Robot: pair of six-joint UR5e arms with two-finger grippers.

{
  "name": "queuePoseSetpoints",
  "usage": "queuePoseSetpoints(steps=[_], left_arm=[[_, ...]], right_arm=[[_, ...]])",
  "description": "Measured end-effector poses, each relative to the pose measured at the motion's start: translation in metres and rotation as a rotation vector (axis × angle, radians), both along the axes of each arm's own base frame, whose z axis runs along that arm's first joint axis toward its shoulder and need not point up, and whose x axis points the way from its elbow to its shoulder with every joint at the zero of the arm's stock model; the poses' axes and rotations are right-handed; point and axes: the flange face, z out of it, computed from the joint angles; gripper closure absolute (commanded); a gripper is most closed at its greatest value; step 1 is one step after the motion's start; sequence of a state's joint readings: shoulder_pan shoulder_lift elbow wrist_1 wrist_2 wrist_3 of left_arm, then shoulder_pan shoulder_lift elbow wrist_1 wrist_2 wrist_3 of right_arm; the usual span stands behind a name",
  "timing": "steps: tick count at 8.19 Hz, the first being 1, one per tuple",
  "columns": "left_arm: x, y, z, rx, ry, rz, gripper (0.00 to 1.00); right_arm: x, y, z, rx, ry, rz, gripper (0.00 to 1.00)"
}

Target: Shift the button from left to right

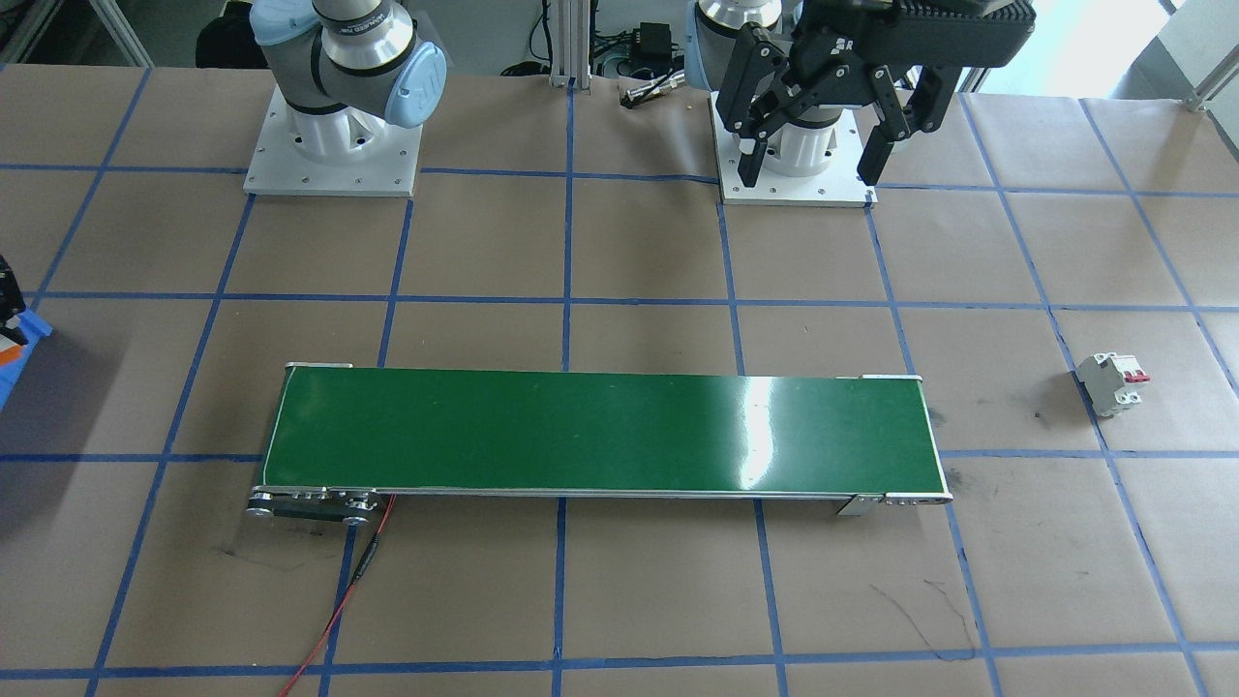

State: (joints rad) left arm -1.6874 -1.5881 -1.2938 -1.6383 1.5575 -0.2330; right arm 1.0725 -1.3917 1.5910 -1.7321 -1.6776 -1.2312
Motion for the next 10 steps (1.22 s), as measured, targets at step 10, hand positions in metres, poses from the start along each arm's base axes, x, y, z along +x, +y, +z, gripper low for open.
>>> queuePoseSetpoints(steps=[10], left_arm=[[-0.001,0.001,-0.007,0.014,-0.001,-0.002,0.00]], right_arm=[[-0.236,0.034,-0.151,0.069,-0.051,0.616,0.72]])
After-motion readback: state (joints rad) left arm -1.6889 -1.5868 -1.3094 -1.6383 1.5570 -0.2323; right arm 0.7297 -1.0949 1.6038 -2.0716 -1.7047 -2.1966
